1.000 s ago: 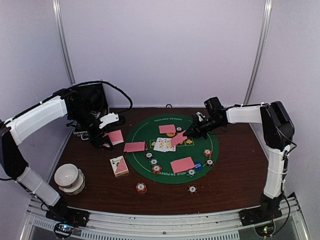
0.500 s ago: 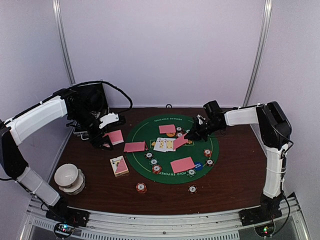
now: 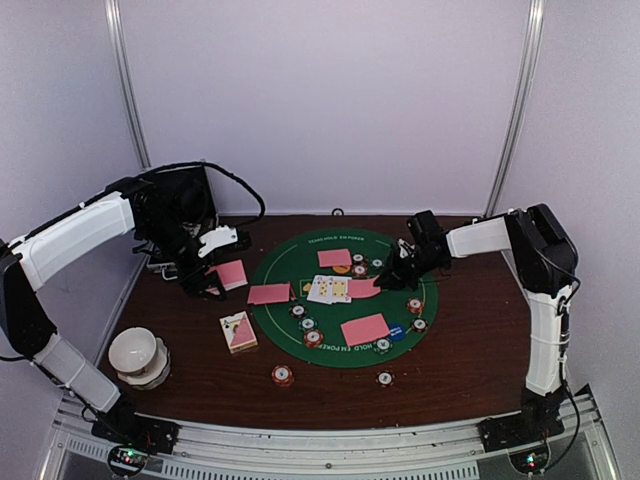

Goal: Distribute texas hold em gaming equipment

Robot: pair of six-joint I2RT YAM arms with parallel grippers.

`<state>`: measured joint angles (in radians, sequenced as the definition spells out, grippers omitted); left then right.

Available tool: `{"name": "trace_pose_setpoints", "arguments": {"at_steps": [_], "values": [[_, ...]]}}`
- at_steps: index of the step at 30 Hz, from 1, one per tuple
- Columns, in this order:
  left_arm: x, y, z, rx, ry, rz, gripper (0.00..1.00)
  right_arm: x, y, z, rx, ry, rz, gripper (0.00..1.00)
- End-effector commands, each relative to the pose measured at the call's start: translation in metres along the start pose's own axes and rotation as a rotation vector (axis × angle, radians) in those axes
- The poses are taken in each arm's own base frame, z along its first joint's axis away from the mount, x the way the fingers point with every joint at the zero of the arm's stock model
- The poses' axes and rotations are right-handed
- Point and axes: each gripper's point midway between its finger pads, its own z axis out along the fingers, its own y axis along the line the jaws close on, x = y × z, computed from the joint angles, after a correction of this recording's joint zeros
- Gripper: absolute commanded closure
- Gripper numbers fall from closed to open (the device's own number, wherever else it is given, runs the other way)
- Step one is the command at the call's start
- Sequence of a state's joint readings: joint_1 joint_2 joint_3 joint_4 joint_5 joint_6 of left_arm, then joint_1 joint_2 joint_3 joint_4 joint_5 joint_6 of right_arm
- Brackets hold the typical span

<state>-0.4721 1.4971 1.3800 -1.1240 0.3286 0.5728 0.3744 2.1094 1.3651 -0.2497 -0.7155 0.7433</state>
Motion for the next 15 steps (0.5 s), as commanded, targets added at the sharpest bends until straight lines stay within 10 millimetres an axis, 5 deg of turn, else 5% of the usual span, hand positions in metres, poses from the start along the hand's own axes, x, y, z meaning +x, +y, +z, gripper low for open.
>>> {"name": "trace_pose_setpoints", "arguments": {"at_steps": [1, 7, 15], "values": [[-0.004, 0.002, -0.005, -0.016, -0.030, 0.007, 1.00, -0.006, -0.017, 0.000, 0.077, -0.037, 0.003, 1.00], [-0.003, 0.002, -0.004, -0.016, -0.028, 0.006, 1.00, -0.016, -0.015, 0.001, 0.091, -0.058, -0.013, 0.95], [-0.004, 0.002, -0.003, -0.012, -0.027, 0.006, 1.00, -0.023, -0.008, -0.021, 0.155, -0.107, -0.074, 0.59]]}}
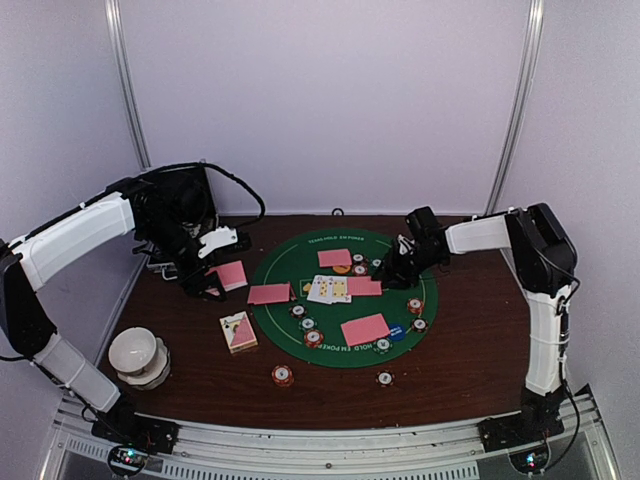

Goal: Distribute texas hold em gaming equipment

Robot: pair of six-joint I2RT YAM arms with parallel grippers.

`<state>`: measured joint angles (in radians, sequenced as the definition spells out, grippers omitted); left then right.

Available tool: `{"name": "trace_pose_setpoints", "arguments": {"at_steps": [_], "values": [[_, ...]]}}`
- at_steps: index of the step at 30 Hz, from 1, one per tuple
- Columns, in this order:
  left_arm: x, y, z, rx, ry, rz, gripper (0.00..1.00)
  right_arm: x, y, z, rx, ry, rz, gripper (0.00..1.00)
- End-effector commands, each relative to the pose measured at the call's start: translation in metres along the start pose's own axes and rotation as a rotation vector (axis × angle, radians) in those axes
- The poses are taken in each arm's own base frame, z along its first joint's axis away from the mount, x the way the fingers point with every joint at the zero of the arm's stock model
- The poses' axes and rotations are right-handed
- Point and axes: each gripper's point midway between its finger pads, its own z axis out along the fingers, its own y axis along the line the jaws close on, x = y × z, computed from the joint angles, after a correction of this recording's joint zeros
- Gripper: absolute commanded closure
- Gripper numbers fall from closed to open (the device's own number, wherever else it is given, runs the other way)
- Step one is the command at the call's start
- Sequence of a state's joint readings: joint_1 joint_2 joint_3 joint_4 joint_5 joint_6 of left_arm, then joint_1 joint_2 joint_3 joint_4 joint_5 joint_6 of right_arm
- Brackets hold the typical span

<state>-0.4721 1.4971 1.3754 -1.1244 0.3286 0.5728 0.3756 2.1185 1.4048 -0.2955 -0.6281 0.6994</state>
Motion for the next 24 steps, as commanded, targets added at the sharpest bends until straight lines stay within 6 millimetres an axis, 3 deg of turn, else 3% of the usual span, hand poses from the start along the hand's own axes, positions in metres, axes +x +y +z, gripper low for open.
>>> {"name": "trace_pose_setpoints", "arguments": {"at_steps": [1, 7, 13, 18, 24], "values": [[-0.005, 0.003, -0.005, -0.015, -0.032, 0.006, 1.00, -0.014, -0.001, -0.024, 0.091, -0.074, -0.050, 0.54], [-0.006, 0.004, -0.004, -0.014, -0.033, 0.006, 1.00, -0.020, 0.026, -0.059, 0.120, -0.156, -0.125, 0.38], [-0.007, 0.004, -0.004, -0.010, -0.035, 0.005, 1.00, -0.004, 0.080, -0.080, 0.063, -0.184, -0.215, 0.26], [-0.009, 0.004, -0.004, -0.010, -0.037, 0.006, 1.00, 0.034, 0.144, -0.078, -0.078, -0.128, -0.274, 0.20], [-0.011, 0.005, -0.005, -0.009, -0.046, 0.004, 1.00, 0.099, 0.217, -0.058, -0.270, 0.002, -0.317, 0.14]]}}
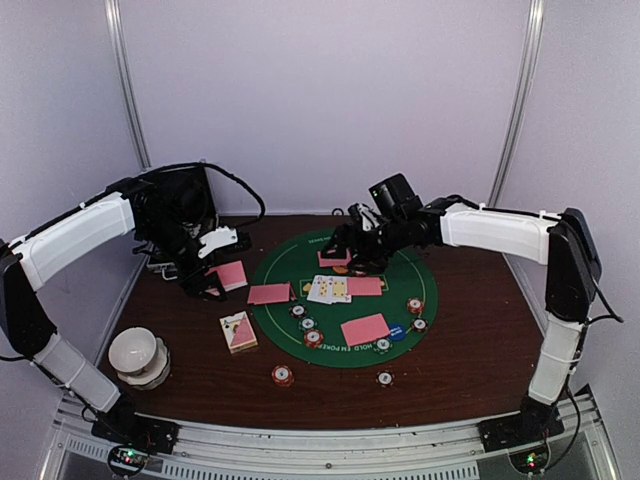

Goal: Distribute texas hold em gaming equipment

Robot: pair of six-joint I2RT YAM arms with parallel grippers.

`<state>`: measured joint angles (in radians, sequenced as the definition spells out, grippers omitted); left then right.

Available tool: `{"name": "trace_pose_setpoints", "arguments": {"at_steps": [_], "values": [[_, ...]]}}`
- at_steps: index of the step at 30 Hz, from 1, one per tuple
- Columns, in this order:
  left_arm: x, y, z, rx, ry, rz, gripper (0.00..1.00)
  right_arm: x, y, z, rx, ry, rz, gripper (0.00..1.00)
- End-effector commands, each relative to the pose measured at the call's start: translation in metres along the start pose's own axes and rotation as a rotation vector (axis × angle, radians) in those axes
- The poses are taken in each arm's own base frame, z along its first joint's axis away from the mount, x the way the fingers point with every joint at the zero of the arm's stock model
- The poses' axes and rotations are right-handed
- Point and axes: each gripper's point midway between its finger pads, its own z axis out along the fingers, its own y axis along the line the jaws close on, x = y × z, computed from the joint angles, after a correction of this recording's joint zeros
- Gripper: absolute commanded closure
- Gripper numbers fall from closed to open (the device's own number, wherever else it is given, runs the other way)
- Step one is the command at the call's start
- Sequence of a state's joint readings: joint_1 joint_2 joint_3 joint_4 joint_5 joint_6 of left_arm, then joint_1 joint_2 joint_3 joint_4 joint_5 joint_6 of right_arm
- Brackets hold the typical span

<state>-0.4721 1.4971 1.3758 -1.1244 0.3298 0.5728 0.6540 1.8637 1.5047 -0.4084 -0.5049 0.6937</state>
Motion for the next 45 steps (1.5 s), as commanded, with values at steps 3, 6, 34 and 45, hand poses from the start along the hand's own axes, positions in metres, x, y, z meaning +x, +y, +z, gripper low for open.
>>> {"name": "trace_pose_setpoints", "arguments": {"at_steps": [3, 6, 34, 45], "values": [[-0.012, 0.005, -0.006, -0.008, -0.048, 0.003, 1.00, 0.031, 0.089, 0.019, -0.246, 0.090, 0.005, 0.12], [-0.012, 0.004, -0.007, -0.009, -0.051, 0.003, 1.00, 0.044, 0.112, 0.031, -0.317, 0.131, 0.013, 0.12], [-0.017, 0.004, -0.009, -0.005, -0.069, 0.009, 1.00, 0.084, 0.197, 0.071, -0.576, 0.345, 0.011, 0.09], [-0.019, 0.004, -0.010, 0.000, -0.074, 0.004, 1.00, 0.076, 0.194, 0.090, -0.564, 0.315, 0.047, 0.12]]}}
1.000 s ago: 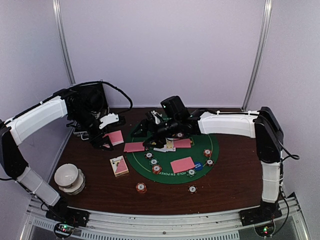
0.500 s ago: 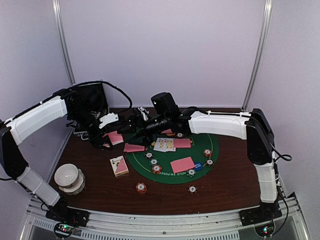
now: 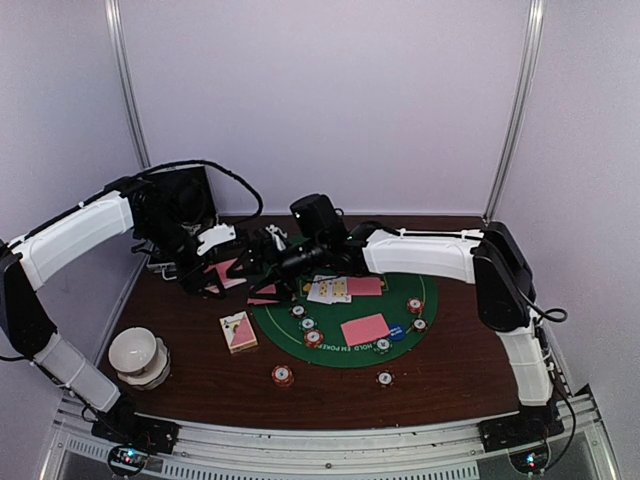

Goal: Distribute texas hold em gaming equipment

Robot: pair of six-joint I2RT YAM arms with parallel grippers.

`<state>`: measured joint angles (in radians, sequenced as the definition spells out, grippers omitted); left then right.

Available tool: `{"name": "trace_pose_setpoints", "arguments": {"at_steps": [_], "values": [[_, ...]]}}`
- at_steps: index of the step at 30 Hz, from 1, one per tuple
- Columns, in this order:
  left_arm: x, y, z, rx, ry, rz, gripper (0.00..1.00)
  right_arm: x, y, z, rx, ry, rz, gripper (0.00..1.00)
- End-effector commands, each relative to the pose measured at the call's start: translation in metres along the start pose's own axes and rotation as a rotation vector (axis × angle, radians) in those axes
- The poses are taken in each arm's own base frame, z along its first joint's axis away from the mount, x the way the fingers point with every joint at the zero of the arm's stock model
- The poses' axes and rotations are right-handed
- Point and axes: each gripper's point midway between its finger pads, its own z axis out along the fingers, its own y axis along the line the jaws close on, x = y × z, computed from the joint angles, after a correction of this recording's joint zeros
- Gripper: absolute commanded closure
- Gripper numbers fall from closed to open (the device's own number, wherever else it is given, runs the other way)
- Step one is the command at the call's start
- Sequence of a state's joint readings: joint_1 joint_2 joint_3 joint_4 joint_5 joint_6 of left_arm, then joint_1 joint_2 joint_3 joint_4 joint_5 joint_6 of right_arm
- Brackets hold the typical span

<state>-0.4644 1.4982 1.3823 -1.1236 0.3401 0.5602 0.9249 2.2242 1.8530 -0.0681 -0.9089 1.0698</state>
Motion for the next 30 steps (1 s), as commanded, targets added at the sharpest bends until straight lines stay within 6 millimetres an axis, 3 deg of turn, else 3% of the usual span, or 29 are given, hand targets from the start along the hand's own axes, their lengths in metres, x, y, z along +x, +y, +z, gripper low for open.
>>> {"name": "trace_pose_setpoints", "arguments": {"at_steps": [1, 15, 27, 30], "values": [[-0.018, 0.002, -0.008, 0.000, -0.065, 0.020, 1.00, -0.015, 0.007, 0.007, -0.023, -0.047, -0.015, 0.12], [-0.018, 0.001, -0.010, -0.005, -0.070, 0.013, 1.00, -0.036, -0.003, 0.002, -0.054, -0.177, 0.021, 0.17], [-0.017, 0.001, -0.008, -0.001, -0.065, 0.012, 1.00, -0.031, 0.008, 0.017, -0.153, -0.084, 0.039, 0.16], [-0.017, 0.001, -0.009, -0.003, -0.064, 0.015, 1.00, -0.029, 0.003, 0.016, -0.138, -0.071, 0.049, 0.17]]}}
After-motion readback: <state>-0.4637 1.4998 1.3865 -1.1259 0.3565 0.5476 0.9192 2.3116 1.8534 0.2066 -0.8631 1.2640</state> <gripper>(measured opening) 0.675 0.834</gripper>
